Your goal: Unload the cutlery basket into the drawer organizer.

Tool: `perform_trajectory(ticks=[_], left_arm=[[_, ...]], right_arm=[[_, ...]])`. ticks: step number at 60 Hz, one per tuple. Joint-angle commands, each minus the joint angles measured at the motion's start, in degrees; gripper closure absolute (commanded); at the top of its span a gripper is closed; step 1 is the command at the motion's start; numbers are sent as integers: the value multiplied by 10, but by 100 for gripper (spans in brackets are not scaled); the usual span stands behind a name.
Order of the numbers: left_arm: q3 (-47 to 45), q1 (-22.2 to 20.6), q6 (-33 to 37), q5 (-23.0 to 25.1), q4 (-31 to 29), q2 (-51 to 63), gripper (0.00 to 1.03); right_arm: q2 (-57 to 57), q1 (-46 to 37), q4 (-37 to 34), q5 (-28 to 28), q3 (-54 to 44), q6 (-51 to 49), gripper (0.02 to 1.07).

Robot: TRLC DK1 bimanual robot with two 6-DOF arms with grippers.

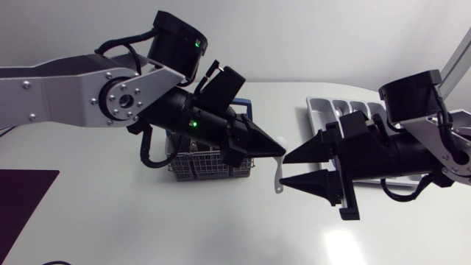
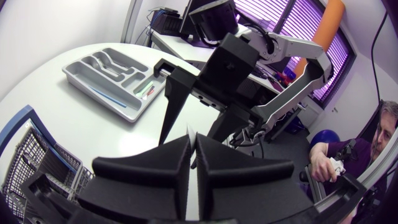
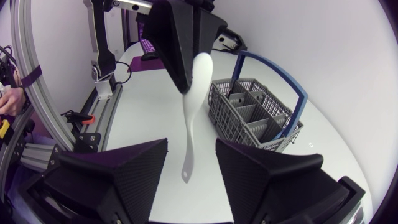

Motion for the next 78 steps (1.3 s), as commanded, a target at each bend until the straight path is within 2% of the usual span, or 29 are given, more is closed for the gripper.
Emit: perform_trajectory(ticks=[1, 5, 11, 15, 21, 26, 28, 35, 44, 47, 52, 59, 65, 78], left_arm=[[20, 1, 5, 13, -7, 12, 100], [19, -1, 7, 13, -9, 12, 100], [19, -1, 8, 13, -10, 12, 100], [18, 0, 8, 13, -10, 12, 100], [17, -1, 8, 13, -10, 12, 100], [17, -1, 8, 13, -10, 12, 100], [17, -1, 8, 13, -10, 11, 100], [15, -2, 8, 13, -10, 9, 99], [15, 3, 8, 13, -13, -1, 83], [15, 6, 8, 13, -13, -4, 72], [23, 19, 6, 12, -18, -12, 46], [40, 49, 3, 5, -19, -24, 26], [53, 70, 0, -18, -22, -32, 20], [52, 102, 21, -105, -39, -38, 20]], right_arm=[[3, 7, 3, -8, 16, 21, 61], [2, 12, 4, -11, 19, 25, 63], [2, 16, 5, -11, 20, 25, 71], [3, 22, 4, -11, 20, 26, 71], [4, 26, 2, -11, 21, 26, 87], [6, 31, -2, -11, 22, 26, 92], [7, 31, -2, -11, 23, 28, 97], [14, 31, -1, -7, 22, 29, 101], [13, 31, -5, -2, 15, 24, 101], [15, 31, -12, 0, 13, 20, 101], [19, 31, -20, 7, 8, 9, 101], [23, 18, -29, 19, -3, -11, 101], [36, -14, -52, 20, -6, -53, 101], [48, -139, -96, 29, 0, -154, 101]])
